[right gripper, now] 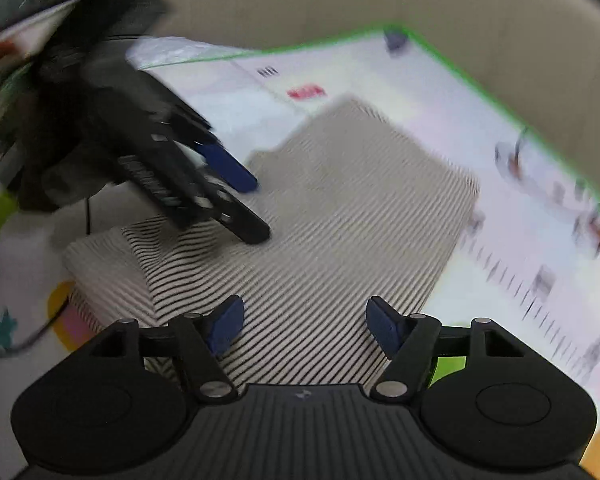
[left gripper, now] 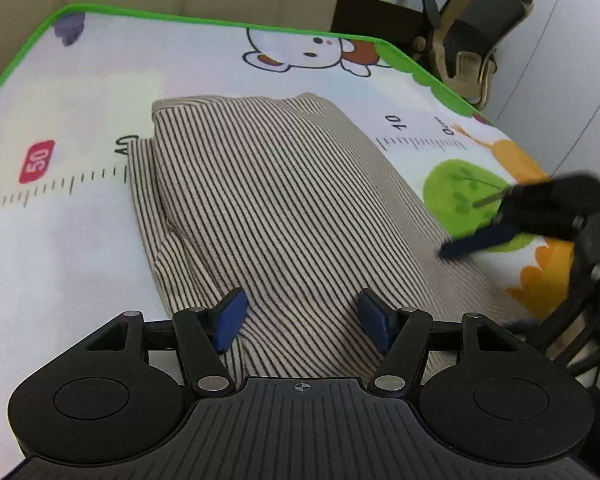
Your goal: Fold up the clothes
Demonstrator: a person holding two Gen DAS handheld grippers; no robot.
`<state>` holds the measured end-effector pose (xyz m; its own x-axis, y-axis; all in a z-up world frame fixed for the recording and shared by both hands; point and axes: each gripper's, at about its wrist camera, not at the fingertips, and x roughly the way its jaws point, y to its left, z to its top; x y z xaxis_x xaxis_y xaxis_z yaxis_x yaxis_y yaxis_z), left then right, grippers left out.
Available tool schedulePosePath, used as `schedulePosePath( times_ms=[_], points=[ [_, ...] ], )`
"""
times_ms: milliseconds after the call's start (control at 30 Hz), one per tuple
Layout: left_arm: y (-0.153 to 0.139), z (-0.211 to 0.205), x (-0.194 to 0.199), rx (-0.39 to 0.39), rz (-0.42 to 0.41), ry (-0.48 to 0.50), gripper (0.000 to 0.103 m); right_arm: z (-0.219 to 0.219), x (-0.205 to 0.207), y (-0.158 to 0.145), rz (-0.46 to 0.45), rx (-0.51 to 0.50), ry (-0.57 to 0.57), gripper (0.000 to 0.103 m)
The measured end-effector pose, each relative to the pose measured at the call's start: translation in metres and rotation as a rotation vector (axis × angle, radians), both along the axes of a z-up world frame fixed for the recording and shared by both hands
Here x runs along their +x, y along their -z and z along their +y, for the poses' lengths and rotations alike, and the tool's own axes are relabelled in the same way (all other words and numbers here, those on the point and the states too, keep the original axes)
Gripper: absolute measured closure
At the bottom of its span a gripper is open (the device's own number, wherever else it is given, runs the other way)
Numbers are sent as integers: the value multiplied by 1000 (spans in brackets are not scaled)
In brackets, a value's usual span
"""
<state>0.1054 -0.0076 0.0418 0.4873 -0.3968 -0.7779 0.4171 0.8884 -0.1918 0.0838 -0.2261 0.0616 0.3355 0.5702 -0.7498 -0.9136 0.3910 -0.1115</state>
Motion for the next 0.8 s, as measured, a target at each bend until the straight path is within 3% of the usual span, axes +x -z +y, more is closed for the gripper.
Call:
schedulePosePath(
  times_ms=[233,300,433,500,567,667,733,800],
  points=[
    [-1,1,4,-16,27,-17,35,6,-54,-7,-107,11,-255,31],
    [-1,2,5,-19,32,-21,35,11,-71,-1,-133,-6,-328,25],
    [-4,8,6,-43,46,-47,34,22,-87,30,-203,-124,-402,24],
    [-10,14,4,-60,44,-74,34,23,-87,36,-220,-131,-393,24],
    [-18,22,1,-65,27,-104,27,25,-64,30,-90,-96,-284,35],
    [-39,35,-14,-34,-77,-86,21,26,-18,19,189,-9,-86,39],
    [-53,40,-30,-5,-150,-16,14,24,7,17,348,40,6,40],
    [-66,43,-45,24,-216,68,9,22,23,19,448,68,60,40]
  ],
)
